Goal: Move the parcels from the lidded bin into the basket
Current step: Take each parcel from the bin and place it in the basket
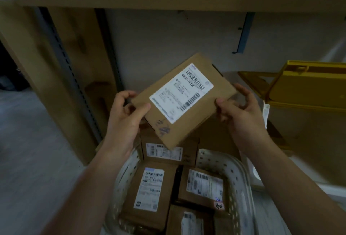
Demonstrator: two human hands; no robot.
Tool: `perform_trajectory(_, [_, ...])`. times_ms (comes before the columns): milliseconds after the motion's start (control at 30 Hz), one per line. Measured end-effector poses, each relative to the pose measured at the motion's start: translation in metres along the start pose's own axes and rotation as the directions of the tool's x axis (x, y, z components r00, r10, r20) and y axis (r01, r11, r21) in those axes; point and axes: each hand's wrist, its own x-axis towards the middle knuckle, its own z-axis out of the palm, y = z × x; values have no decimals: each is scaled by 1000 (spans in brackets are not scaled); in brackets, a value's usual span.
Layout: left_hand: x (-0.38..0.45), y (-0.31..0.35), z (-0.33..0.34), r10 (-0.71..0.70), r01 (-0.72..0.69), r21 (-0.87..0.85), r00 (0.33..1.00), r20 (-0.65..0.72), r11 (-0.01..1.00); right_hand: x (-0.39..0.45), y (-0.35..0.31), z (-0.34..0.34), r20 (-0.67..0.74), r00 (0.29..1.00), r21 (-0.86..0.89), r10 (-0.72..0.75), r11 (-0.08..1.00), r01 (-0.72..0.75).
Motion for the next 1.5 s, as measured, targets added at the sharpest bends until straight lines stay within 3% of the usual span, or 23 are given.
perform_trajectory(67, [-1,-2,0,8,-10,124,1000,16,992,3,-1,0,-25,1000,105,11,994,-8])
perform_trajectory(167, [-4,-4,4,27,-42,225,997,72,974,3,2,2,36,999,12,-1,1000,1])
perform_trajectory(300, [-3,-9,7,-5,-14,204,996,94,979,-6,7,8,182,983,-237,-10,970,54])
perform_trajectory(533, [-5,-5,10,-19,12,75,996,90,997,-8,7,9,267,963,-222,-38,970,100])
perform_trajectory(900, [-8,-1,7,-27,25,49,998,52,999,-3,8,7,328,945,-230,-14,969,94])
perform_trajectory(1067, [-2,-6,-17,-53,62,120,996,-73,991,2,15,13,440,898,-413,-16,884,218])
perform_trajectory(1133, [5,-13,-32,-94,115,356,993,-74,927,5,22,19,491,871,-503,24,824,261])
perform_trajectory(1233, [13,-28,-44,-137,95,685,991,6,723,8,35,27,559,817,-671,142,656,345])
perform_trajectory(1400, [19,-44,-44,-107,-36,861,989,105,507,8,69,41,593,752,-780,287,436,448])
perform_trajectory(1500, [24,-52,-46,-140,-58,892,981,134,448,10,85,47,603,731,-792,321,358,495])
